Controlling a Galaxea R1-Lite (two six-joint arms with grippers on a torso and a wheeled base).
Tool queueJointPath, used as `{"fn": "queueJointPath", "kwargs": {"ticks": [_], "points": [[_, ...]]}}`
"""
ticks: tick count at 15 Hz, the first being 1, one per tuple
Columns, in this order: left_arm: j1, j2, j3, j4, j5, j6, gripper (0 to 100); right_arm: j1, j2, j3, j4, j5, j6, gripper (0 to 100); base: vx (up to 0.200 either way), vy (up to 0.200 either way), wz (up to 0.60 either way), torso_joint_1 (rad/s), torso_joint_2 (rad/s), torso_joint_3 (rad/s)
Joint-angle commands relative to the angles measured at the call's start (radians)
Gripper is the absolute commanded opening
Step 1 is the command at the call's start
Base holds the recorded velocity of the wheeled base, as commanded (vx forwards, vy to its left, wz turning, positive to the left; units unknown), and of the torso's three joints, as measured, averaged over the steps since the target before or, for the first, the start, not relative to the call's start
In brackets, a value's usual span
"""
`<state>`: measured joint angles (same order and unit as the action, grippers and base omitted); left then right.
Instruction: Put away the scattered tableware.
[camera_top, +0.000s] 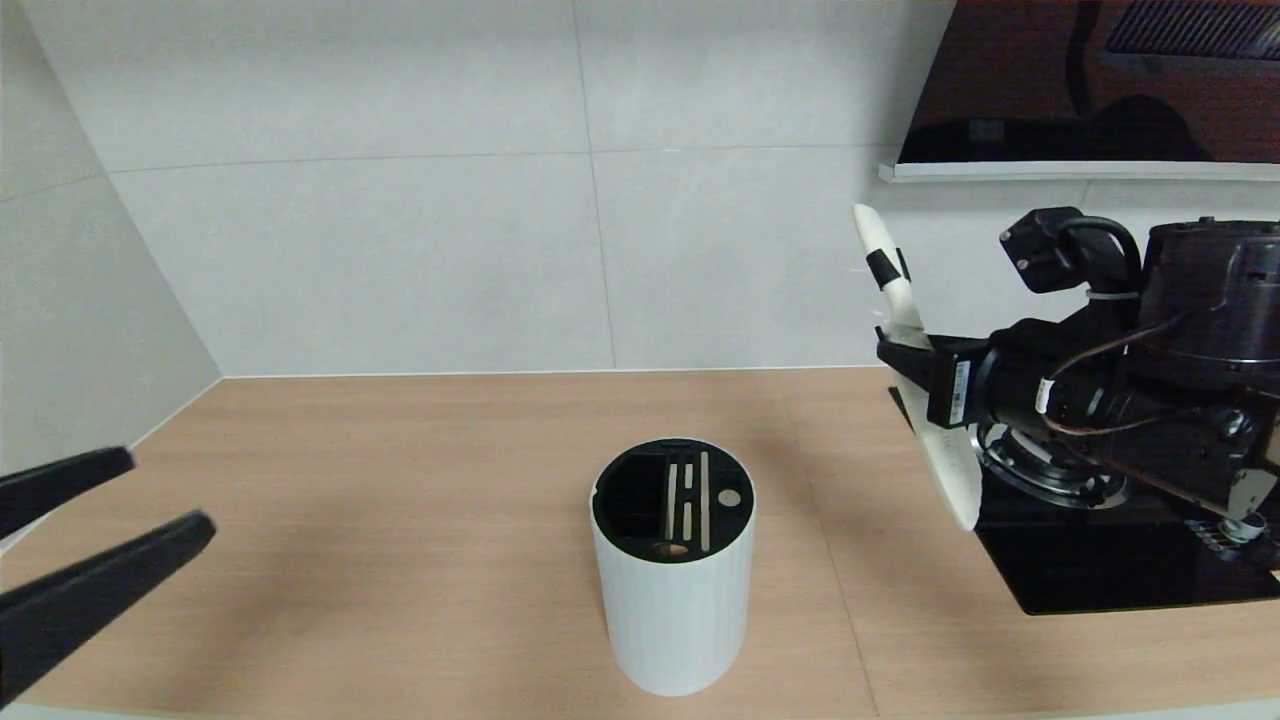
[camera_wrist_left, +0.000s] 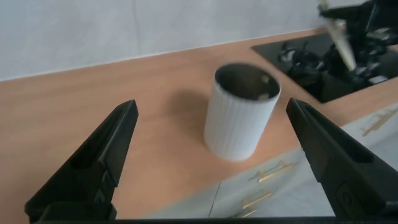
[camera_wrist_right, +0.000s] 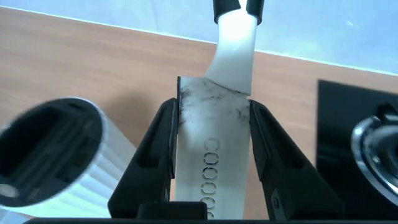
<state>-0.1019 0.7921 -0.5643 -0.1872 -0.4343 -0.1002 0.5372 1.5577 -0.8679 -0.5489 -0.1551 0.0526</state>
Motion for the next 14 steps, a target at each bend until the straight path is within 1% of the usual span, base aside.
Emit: {"fn": "queueJointPath", "kwargs": {"ticks": [1, 2, 3, 4, 6, 7, 8, 9, 10, 11, 12, 13, 14], "points": [[-0.153, 0.282, -0.071, -0.163, -0.003, -0.076, 100, 0.052, 0.016, -0.057, 0.015, 0.0, 0.0, 0, 0.0, 0.0, 0.0, 0.0, 0.0, 0.0], [-0.174, 0.335, -0.083, -0.213, -0.003, -0.102, 100, 0.073, 0.022, -0.072, 0.017, 0.0, 0.0, 0, 0.0, 0.0, 0.0, 0.0, 0.0, 0.0], [-0.194, 0.384, -0.089, -0.262, -0.003, -0.119, 100, 0.096, 0.027, -0.082, 0.017, 0.0, 0.0, 0, 0.0, 0.0, 0.0, 0.0, 0.0, 0.0], [-0.223, 0.467, -0.089, -0.353, -0.003, -0.138, 100, 0.138, 0.03, -0.091, 0.017, -0.001, 0.0, 0, 0.0, 0.0, 0.0, 0.0, 0.0, 0.0], [-0.252, 0.561, -0.06, -0.472, -0.001, -0.153, 100, 0.187, 0.03, -0.076, 0.015, -0.006, 0.003, 0, 0.0, 0.0, 0.0, 0.0, 0.0, 0.0], [-0.263, 0.576, -0.055, -0.495, 0.0, -0.17, 100, 0.205, 0.03, -0.068, 0.007, -0.015, 0.003, 0, 0.0, 0.0, 0.0, 0.0, 0.0, 0.0], [-0.266, 0.578, -0.055, -0.5, 0.0, -0.179, 100, 0.21, 0.03, -0.068, 0.007, -0.018, 0.004, 0, 0.0, 0.0, 0.0, 0.0, 0.0, 0.0], [-0.312, 0.579, -0.069, -0.509, -0.001, -0.277, 100, 0.251, 0.024, -0.068, 0.007, -0.038, 0.018, 0, 0.0, 0.0, 0.0, 0.0, 0.0, 0.0], [-0.312, 0.579, -0.069, -0.509, -0.001, -0.277, 100, 0.251, 0.024, -0.068, 0.007, -0.038, 0.018, 0, 0.0, 0.0, 0.0, 0.0, 0.0, 0.0], [-0.361, 0.579, -0.086, -0.529, -0.001, -0.369, 100, 0.297, 0.019, -0.068, 0.007, -0.06, 0.038, 0, 0.0, 0.0, 0.0, 0.0, 0.0, 0.0], [-0.404, 0.595, -0.091, -0.583, -0.001, -0.452, 100, 0.354, 0.027, -0.066, 0.007, -0.066, 0.062, 0, 0.0, 0.0, 0.0, 0.0, 0.0, 0.0], [-0.409, 0.601, -0.091, -0.597, -0.001, -0.464, 100, 0.363, 0.028, -0.066, 0.007, -0.066, 0.064, 0, 0.0, 0.0, 0.0, 0.0, 0.0, 0.0], [-0.429, 0.644, -0.091, -0.673, 0.005, -0.518, 100, 0.402, 0.038, -0.066, 0.007, -0.077, 0.07, 0, 0.0, 0.0, 0.0, 0.0, 0.0, 0.0]]}}
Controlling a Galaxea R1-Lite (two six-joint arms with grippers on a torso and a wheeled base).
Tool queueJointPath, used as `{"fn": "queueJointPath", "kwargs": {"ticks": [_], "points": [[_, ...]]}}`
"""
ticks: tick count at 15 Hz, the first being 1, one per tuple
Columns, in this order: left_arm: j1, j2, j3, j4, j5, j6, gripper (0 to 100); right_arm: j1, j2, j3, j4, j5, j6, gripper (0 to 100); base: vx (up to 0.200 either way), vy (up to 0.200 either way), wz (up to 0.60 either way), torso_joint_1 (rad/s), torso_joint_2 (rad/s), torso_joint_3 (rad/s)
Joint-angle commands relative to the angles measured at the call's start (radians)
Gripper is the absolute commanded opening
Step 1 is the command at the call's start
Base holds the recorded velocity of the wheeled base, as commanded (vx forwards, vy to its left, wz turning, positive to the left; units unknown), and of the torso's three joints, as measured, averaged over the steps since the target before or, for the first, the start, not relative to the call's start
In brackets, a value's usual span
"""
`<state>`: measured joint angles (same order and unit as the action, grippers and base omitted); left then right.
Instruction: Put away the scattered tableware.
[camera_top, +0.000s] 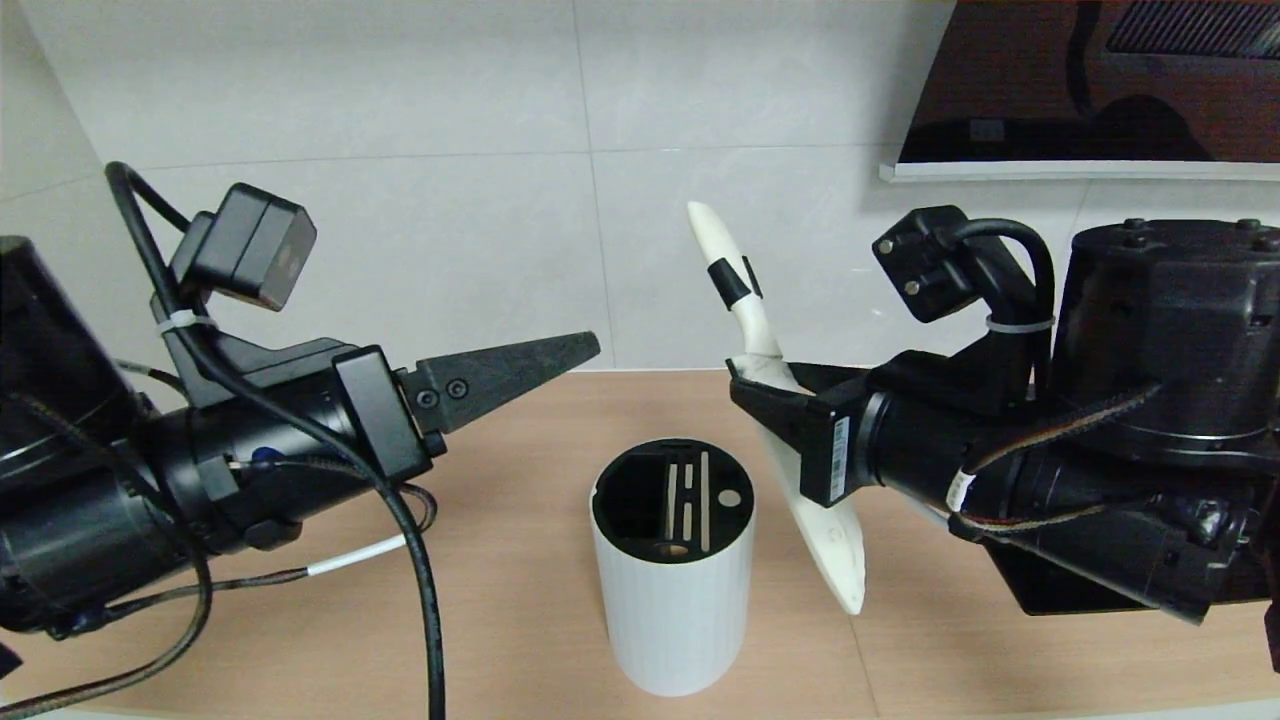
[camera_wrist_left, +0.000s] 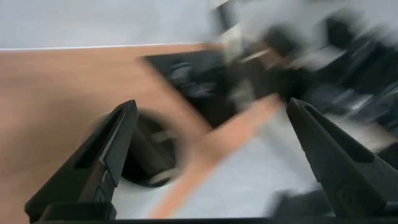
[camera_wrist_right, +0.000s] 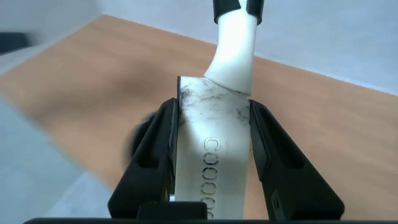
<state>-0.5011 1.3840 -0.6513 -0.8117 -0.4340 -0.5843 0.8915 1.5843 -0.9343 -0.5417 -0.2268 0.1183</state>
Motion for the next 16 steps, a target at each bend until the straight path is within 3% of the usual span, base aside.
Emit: {"fn": "queueJointPath", "kwargs": {"ticks": [1, 3, 5, 7, 10, 16], "points": [[-0.036, 0.078, -0.002, -0.096, 0.006, -0.063, 100, 0.064, 0.023, -0.006, -0.001, -0.032, 0.004, 0, 0.0, 0.0, 0.0, 0.0, 0.0, 0.0], [-0.045, 0.121, 0.002, -0.169, 0.023, -0.1, 100, 0.084, 0.046, -0.011, -0.001, -0.059, 0.023, 0, 0.0, 0.0, 0.0, 0.0, 0.0, 0.0], [-0.068, 0.162, -0.002, -0.208, 0.09, -0.095, 100, 0.118, 0.062, -0.011, -0.003, -0.06, 0.038, 0, 0.0, 0.0, 0.0, 0.0, 0.0, 0.0], [-0.083, 0.187, -0.004, -0.227, 0.121, -0.091, 100, 0.15, 0.077, -0.009, -0.009, -0.066, 0.055, 0, 0.0, 0.0, 0.0, 0.0, 0.0, 0.0], [-0.085, 0.214, -0.005, -0.228, 0.146, -0.055, 100, 0.173, 0.089, -0.005, -0.03, -0.08, 0.057, 0, 0.0, 0.0, 0.0, 0.0, 0.0, 0.0], [-0.108, 0.224, -0.005, -0.234, 0.161, -0.055, 100, 0.196, 0.106, -0.003, -0.03, -0.082, 0.061, 0, 0.0, 0.0, 0.0, 0.0, 0.0, 0.0]]}}
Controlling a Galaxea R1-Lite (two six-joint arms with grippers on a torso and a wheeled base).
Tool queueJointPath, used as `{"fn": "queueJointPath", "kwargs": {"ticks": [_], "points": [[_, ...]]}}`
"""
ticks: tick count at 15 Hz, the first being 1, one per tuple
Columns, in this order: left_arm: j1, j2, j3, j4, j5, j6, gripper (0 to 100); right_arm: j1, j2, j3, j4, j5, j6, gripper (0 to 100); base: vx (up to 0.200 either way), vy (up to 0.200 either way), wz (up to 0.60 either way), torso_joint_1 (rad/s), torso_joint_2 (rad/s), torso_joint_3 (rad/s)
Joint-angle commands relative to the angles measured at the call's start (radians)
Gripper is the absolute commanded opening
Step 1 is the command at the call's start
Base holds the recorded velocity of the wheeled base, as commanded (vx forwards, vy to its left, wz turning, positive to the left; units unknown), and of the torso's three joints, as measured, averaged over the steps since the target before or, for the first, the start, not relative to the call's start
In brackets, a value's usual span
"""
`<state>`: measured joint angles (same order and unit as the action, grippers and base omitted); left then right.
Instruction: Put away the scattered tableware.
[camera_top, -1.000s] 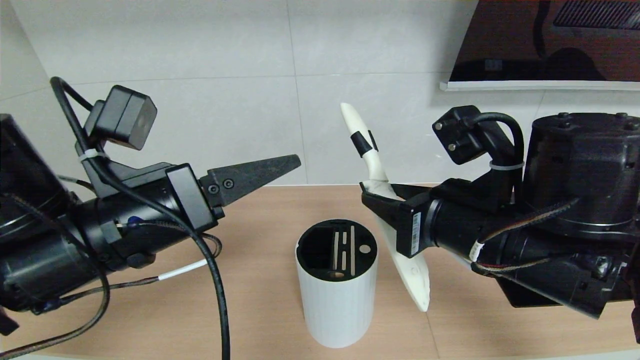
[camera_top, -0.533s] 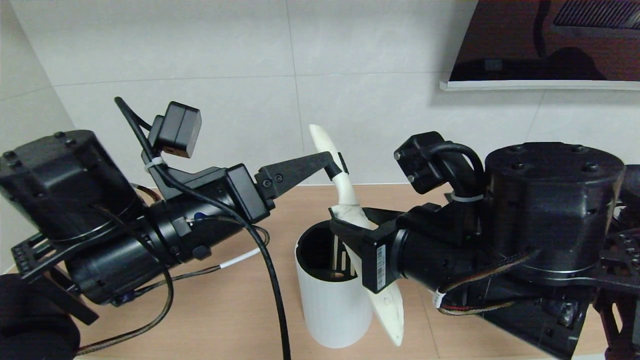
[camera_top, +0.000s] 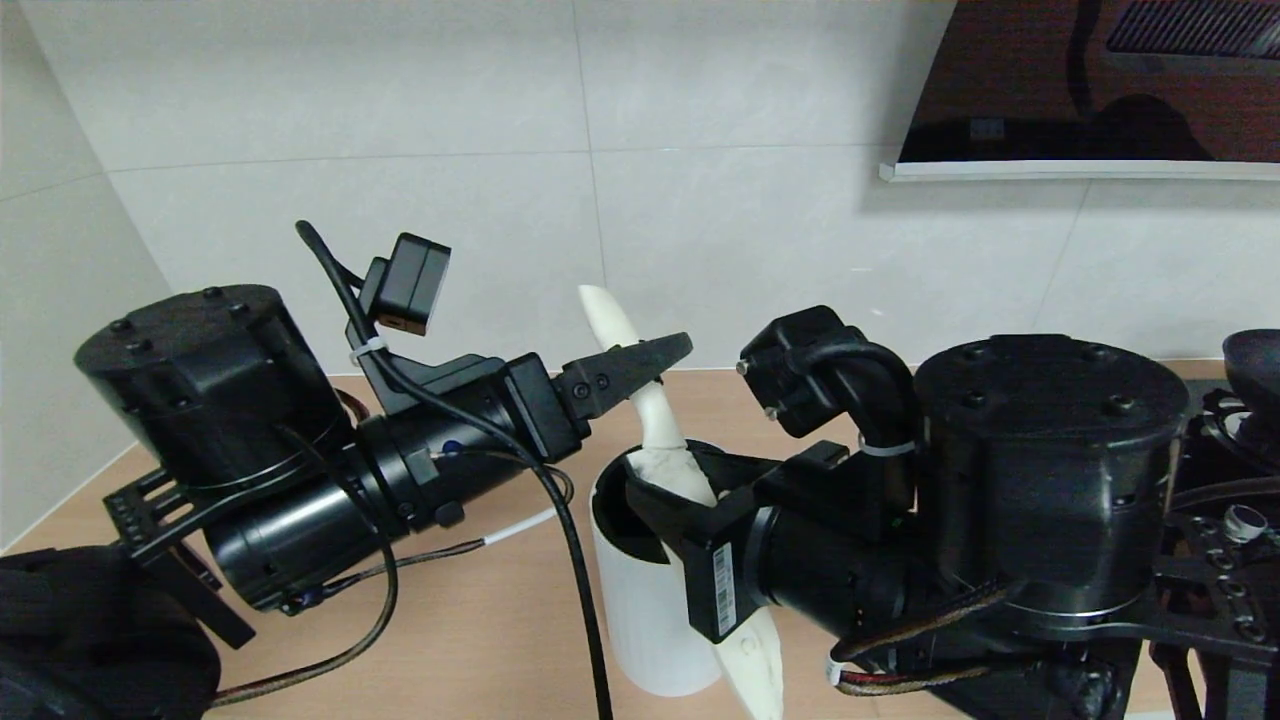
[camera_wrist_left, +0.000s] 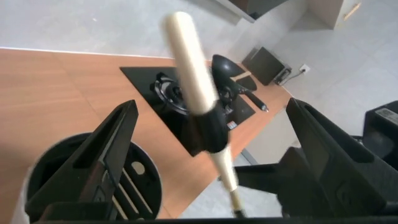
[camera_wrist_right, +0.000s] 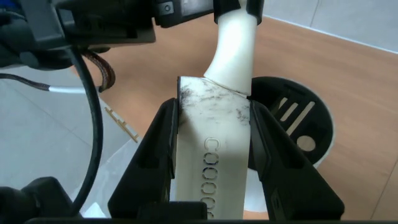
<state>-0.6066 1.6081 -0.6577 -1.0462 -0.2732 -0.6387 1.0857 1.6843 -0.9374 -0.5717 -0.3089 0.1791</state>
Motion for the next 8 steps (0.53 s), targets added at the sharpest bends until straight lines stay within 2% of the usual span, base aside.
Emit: {"fn": "queueJointPath", "kwargs": {"ticks": [1, 7, 8], "points": [[-0.002, 0.0, 0.001, 0.0, 0.0, -0.001, 100, 0.002, 0.006, 0.0, 0.0, 0.001, 0.0, 0, 0.0, 0.0, 0.0, 0.0, 0.0, 0.0], [-0.004, 0.007, 0.003, 0.0, 0.0, -0.001, 100, 0.002, 0.006, 0.0, 0.0, 0.001, 0.0, 0, 0.0, 0.0, 0.0, 0.0, 0.0, 0.0], [-0.007, 0.01, 0.003, 0.0, 0.002, -0.002, 0, 0.003, 0.006, 0.002, -0.002, 0.001, 0.0, 0, 0.0, 0.0, 0.0, 0.0, 0.0, 0.0]]}}
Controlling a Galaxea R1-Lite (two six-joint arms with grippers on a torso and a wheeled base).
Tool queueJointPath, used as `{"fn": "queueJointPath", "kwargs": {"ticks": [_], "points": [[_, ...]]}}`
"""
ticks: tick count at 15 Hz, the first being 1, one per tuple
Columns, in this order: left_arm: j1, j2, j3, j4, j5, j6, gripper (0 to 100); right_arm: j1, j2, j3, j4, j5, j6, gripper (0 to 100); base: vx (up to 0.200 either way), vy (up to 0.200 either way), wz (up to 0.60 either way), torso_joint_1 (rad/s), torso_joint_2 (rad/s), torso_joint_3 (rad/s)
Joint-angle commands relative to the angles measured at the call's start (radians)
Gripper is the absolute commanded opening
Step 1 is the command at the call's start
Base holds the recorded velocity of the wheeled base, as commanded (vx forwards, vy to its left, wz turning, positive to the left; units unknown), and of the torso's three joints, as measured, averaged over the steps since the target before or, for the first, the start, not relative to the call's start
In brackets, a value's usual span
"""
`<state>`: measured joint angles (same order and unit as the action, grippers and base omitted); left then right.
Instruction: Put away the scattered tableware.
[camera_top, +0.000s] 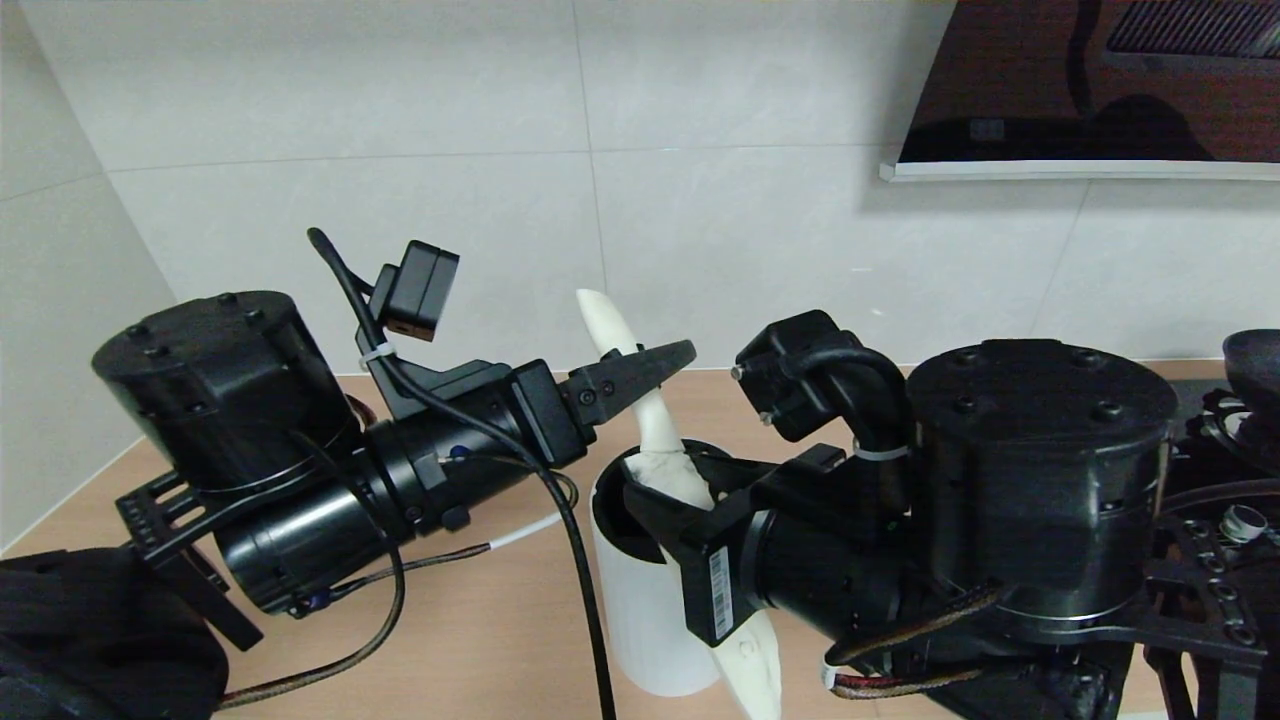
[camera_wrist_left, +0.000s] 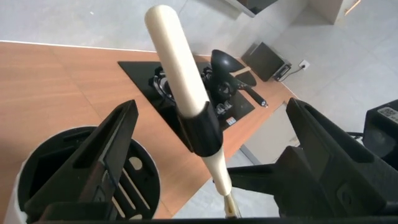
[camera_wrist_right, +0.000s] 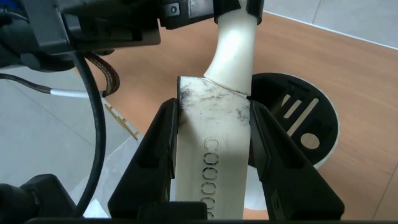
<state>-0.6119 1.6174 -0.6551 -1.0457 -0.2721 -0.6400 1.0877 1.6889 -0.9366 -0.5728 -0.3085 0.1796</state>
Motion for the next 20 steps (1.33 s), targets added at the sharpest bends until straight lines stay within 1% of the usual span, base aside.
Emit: {"fn": "queueJointPath", "kwargs": {"ticks": [1, 16, 17, 20], "points": [[-0.002, 0.002, 0.0, 0.0, 0.001, 0.0, 0, 0.001, 0.002, 0.001, 0.001, 0.0, 0.0, 0, 0.0, 0.0, 0.0, 0.0, 0.0, 0.0], [-0.002, -0.008, -0.003, 0.0, -0.001, -0.003, 0, 0.0, -0.005, -0.002, 0.001, -0.001, 0.008, 0, 0.0, 0.0, 0.0, 0.0, 0.0, 0.0], [-0.002, -0.01, -0.008, 0.0, 0.001, -0.003, 0, 0.0, -0.005, -0.002, -0.001, -0.001, 0.008, 100, 0.0, 0.0, 0.0, 0.0, 0.0, 0.0], [-0.002, -0.022, -0.014, 0.0, 0.002, -0.006, 0, 0.0, -0.009, -0.004, 0.001, -0.001, 0.009, 100, 0.0, 0.0, 0.0, 0.0, 0.0, 0.0]]}}
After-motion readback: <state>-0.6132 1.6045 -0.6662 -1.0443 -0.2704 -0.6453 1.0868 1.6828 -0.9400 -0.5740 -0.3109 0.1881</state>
